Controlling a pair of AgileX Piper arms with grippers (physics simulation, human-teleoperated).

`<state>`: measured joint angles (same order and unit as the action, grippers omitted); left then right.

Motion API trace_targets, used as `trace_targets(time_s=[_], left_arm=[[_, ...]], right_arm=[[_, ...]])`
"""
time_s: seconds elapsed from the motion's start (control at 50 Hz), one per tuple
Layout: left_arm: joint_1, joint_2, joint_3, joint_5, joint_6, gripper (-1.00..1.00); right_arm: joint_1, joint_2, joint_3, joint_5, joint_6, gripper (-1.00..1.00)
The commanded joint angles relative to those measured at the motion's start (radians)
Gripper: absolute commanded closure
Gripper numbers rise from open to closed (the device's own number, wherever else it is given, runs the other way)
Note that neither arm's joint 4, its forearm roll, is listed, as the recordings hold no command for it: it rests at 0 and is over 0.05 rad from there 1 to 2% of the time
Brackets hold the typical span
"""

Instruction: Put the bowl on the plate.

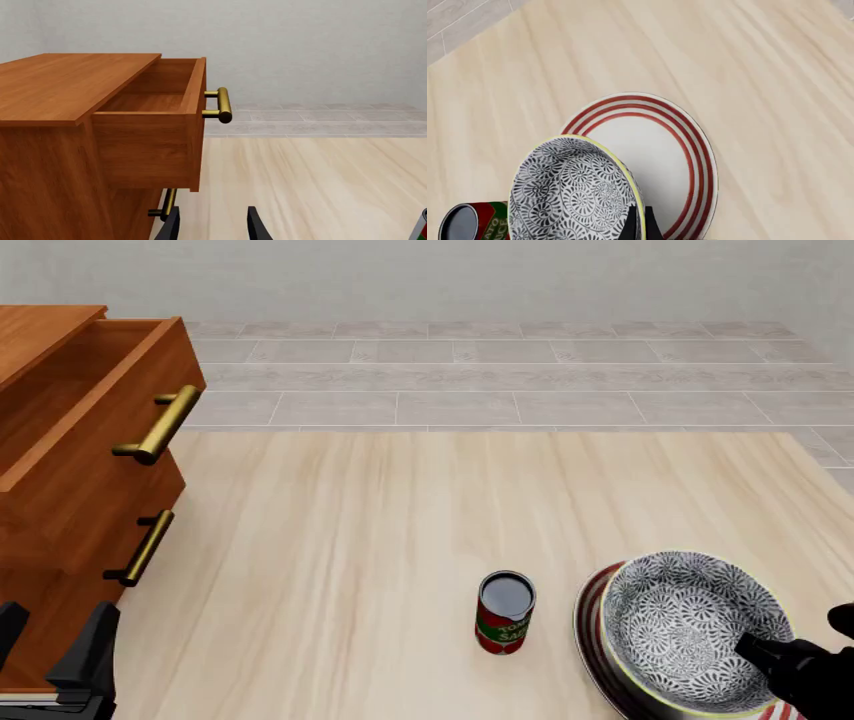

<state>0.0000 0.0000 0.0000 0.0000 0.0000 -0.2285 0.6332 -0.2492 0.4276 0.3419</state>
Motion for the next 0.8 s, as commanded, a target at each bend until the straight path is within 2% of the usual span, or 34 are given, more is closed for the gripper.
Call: trace_targets(time_s=[0.02,0.1,0.32,0.58,0.6,0.8], left_arm=[[0.000,0.000,0.000,0.000,0.000,-1.00],[0.000,0.000,0.000,0.000,0.000,-1.00],[0.000,0.000,0.000,0.000,0.000,-1.00],[0.000,0.000,0.000,0.000,0.000,-1.00],[0.000,0.000,0.000,0.000,0.000,-1.00],[0.000,0.000,0.000,0.000,0.000,-1.00]], right_arm=[[-0.013,0.028,0.050,-0.069,0.008,1.00],[-0.018,0.092,0.057,-0.128,0.005,1.00],[-0.023,0.169,0.067,-0.204,-0.002,1.00],[-0.041,0.178,0.050,-0.197,-0.014,1.00],[-0.041,0.183,0.048,-0.199,-0.016,-1.00],[-0.035,0.188,0.030,-0.194,-0.018,-1.00]])
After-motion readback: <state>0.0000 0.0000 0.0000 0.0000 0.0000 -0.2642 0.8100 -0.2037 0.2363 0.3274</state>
